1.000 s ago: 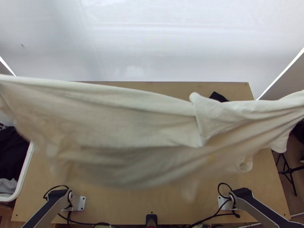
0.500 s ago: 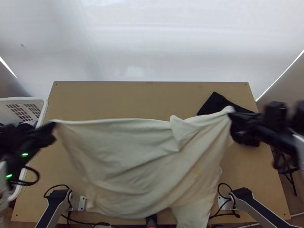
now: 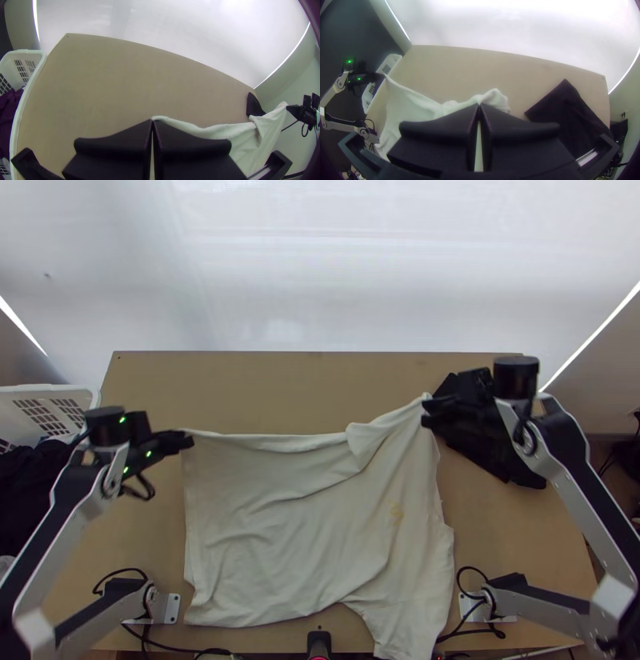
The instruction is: Fold the t-shirt
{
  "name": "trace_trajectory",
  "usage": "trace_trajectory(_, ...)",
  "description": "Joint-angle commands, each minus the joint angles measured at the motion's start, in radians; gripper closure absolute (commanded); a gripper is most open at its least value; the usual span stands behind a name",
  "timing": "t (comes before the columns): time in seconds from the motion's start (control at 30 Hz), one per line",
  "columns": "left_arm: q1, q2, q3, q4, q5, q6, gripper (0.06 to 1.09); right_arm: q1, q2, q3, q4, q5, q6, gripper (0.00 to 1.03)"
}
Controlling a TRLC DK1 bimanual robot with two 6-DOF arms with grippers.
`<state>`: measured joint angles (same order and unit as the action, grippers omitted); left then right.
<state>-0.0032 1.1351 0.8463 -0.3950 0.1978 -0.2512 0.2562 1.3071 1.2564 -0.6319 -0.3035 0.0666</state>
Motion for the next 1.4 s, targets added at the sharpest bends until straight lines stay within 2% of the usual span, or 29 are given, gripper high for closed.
trace_trajectory(0.0,0.003,0.377,0.154,0.193,-0.005,-0.005,1.05,-0.023,0.242,0.113,0.104,0.001,-0.002,1.00)
trace_trajectory(0.3,0.051,0.767,0.479,0.196,-0.018,-0.007,1.05,-0.075,0.538,0.340,0.120,0.003,-0.002,1.00)
trace_trajectory(0.87,0.106,0.966,0.671,0.193,-0.035,-0.002,1.05,-0.106,0.791,0.532,0.106,0.033,-0.001,1.00)
trace_trajectory(1.13,0.108,0.986,0.686,0.168,-0.035,0.007,1.05,-0.114,0.853,0.591,0.064,0.056,-0.001,1.00)
trace_trajectory(1.17,0.108,0.983,0.686,0.163,-0.035,0.007,1.05,-0.117,0.856,0.598,0.064,0.056,-0.005,0.98)
trace_trajectory(1.2,0.104,0.974,0.686,0.160,-0.034,0.003,1.02,-0.120,0.854,0.603,0.064,0.056,-0.001,0.81)
trace_trajectory(1.23,0.101,0.960,0.689,0.154,-0.032,-0.003,0.83,-0.126,0.845,0.601,0.047,0.055,0.001,0.52)
trace_trajectory(1.27,0.098,0.945,0.701,0.119,-0.020,-0.003,0.56,-0.130,0.831,0.601,0.024,0.055,0.010,0.16)
trace_trajectory(1.3,0.091,0.924,0.717,0.064,-0.018,0.003,0.41,-0.135,0.811,0.603,-0.017,0.056,0.029,0.02)
trace_trajectory(1.37,0.080,0.859,0.714,0.016,-0.023,0.007,0.37,-0.141,0.744,0.586,-0.129,0.055,0.042,0.03)
